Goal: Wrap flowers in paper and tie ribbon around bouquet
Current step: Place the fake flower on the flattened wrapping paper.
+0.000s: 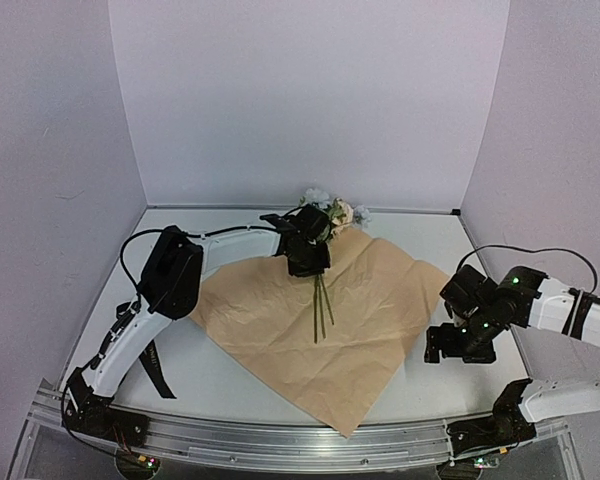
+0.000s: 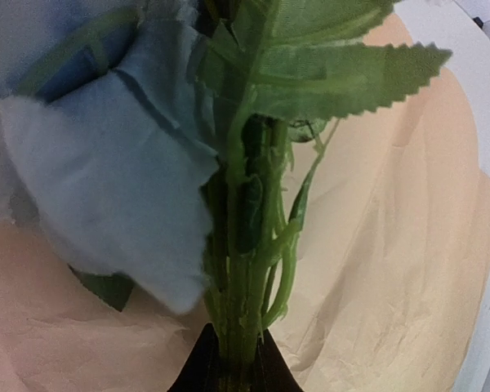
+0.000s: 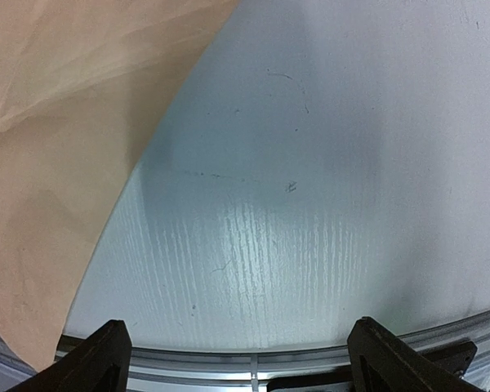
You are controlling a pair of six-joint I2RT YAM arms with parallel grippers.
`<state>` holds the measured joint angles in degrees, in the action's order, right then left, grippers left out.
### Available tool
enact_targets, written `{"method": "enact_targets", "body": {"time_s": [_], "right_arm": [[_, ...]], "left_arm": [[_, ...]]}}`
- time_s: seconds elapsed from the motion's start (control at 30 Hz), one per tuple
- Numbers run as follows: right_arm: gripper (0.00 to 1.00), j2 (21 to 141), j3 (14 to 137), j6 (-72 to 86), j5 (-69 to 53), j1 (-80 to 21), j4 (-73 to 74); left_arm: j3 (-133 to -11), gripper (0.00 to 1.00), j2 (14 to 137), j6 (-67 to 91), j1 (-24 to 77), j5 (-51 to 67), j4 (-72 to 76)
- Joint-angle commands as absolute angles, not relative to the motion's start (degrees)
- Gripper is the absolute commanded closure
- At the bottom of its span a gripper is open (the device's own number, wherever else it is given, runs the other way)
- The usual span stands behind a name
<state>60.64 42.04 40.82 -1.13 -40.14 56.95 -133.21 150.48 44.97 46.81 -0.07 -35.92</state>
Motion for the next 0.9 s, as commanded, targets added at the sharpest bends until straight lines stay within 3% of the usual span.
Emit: {"method": "enact_targets", "body": {"time_s": [0.0,0.23,0.53,0.7,0.87], "right_arm": [[0.05,60.90,41.69,41.62,-1.05,-39.88,57.68],[0.05,61.88,41.99,41.17,-2.02,-39.90,57.67],[0.04,60.64,42.97,31.40,-3.75,-39.89,56.72],[0.05,56.60,39.12,21.37,-4.60,-40.06,49.68],[0.02,52.84,35.68,12.74,-5.83,-41.15,44.91]], "left_arm": [[-134.44,0.74,149.89,44.38,46.68,-0.18,-33.83],[-132.69,0.62,147.03,44.47,46.67,0.66,-32.31],[-123.37,0.34,136.19,43.47,46.72,1.00,-29.37],[-110.51,0.24,125.55,43.22,46.56,-0.86,-26.83],[-91.73,0.23,111.94,44.79,45.08,-0.38,-23.50]]}}
